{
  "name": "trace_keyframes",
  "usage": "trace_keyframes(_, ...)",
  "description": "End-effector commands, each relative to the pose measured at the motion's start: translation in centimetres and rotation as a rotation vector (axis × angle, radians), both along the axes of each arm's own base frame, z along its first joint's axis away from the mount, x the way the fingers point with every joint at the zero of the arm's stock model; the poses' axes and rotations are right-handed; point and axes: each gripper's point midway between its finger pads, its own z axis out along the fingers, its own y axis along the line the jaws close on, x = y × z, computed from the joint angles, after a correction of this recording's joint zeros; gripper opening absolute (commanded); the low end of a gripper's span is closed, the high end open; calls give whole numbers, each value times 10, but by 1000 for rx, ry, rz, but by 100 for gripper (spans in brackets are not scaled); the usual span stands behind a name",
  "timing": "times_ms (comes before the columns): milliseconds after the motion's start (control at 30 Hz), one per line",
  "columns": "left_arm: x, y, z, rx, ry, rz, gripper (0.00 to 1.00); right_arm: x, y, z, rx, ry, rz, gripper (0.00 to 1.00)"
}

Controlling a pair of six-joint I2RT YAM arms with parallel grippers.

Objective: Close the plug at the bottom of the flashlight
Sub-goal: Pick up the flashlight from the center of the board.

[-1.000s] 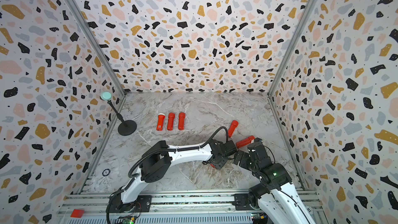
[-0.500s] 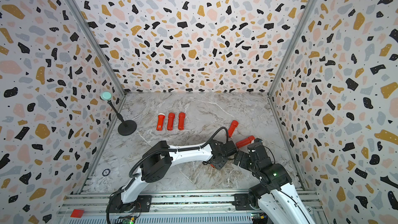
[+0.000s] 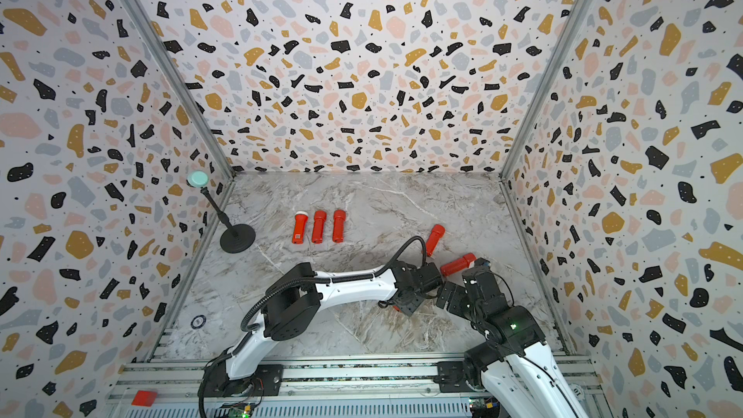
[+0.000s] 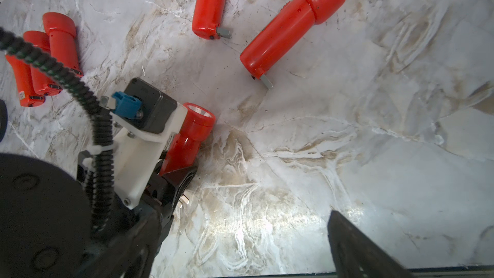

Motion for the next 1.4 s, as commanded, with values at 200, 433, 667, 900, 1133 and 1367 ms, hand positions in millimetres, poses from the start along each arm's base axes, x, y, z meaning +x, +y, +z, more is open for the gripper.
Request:
trace_keyframes(200,26,-20,69,-123,-256,-14,0,2,34,24,132,-78,152,99)
trace_keyframes(433,51,-4,116,-138,-456,10,0,9,36,33,142,-112,150,99)
trace_keyframes(667,70,2,162,-246,-543,11,0,19,41,42,152,-138,155,99)
trace_keyframes(900,95,21,174,-491,-385,122,0,32,51,62,208,-202,156,99)
trace_keyframes(1133,118,50,195,-856,-190,247,0,46,69,82,317,-286,179,99)
trace_keyframes(1367,139,89,214,-1275,-16,392,0,65,87,102,431,-362,189,99)
